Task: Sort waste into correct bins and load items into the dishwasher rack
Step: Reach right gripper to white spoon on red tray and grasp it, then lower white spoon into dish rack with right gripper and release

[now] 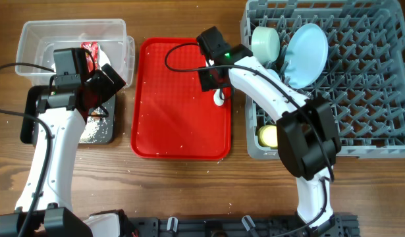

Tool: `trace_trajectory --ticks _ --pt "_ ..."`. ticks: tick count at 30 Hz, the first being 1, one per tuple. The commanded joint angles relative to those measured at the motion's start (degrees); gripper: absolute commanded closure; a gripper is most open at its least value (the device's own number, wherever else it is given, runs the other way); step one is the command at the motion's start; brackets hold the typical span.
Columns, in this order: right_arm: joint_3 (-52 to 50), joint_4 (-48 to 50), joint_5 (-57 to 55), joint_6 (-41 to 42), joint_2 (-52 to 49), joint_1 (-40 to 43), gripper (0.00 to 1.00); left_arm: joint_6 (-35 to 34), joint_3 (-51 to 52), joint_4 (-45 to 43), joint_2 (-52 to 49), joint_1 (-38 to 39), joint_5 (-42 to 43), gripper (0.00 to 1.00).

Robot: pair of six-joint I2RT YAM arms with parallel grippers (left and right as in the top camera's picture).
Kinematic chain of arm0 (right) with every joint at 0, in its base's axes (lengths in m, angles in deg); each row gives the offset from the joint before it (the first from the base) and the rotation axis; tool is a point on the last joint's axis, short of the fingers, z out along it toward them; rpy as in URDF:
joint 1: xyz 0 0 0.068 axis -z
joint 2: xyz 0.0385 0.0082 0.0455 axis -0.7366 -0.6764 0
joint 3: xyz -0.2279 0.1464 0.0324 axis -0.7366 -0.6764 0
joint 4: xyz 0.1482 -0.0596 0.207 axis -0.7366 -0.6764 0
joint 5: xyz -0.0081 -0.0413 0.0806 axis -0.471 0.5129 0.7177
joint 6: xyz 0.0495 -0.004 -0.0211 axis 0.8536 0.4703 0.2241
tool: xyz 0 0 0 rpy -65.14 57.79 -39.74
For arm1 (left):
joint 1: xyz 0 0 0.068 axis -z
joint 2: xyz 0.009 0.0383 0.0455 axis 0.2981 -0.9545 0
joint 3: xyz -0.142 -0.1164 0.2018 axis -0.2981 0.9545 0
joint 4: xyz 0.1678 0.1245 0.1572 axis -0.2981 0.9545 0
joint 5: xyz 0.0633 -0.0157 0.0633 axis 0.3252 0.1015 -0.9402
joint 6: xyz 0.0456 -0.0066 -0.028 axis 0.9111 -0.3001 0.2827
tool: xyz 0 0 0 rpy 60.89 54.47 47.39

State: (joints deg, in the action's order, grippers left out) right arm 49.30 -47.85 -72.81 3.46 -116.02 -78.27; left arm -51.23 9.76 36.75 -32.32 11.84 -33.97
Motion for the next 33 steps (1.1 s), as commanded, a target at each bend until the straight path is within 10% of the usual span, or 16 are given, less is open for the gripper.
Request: trace_trajectory --ticks 1,15,25,33 --pt "0.07 2.19 -9.27 0.17 -1.95 0.15 0.51 0.28 -0.7 0.02 0.79 0.37 0.48 0.0" --pt "-0.04 3.91 -4.68 -2.86 -8.96 1.6 0.64 0.28 -0.7 0.02 0.79 0.35 0.48 0.0" --pt "-0.22 2.19 -1.09 -5.62 -8.98 1.6 0.96 0.28 -0.7 0.02 0.79 0.37 0.48 0.01" --pt "1.95 -0.48 0.92 -4.85 2.56 1.66 0.96 0.28 -0.7 0.02 0.79 0.37 0.48 0.0"
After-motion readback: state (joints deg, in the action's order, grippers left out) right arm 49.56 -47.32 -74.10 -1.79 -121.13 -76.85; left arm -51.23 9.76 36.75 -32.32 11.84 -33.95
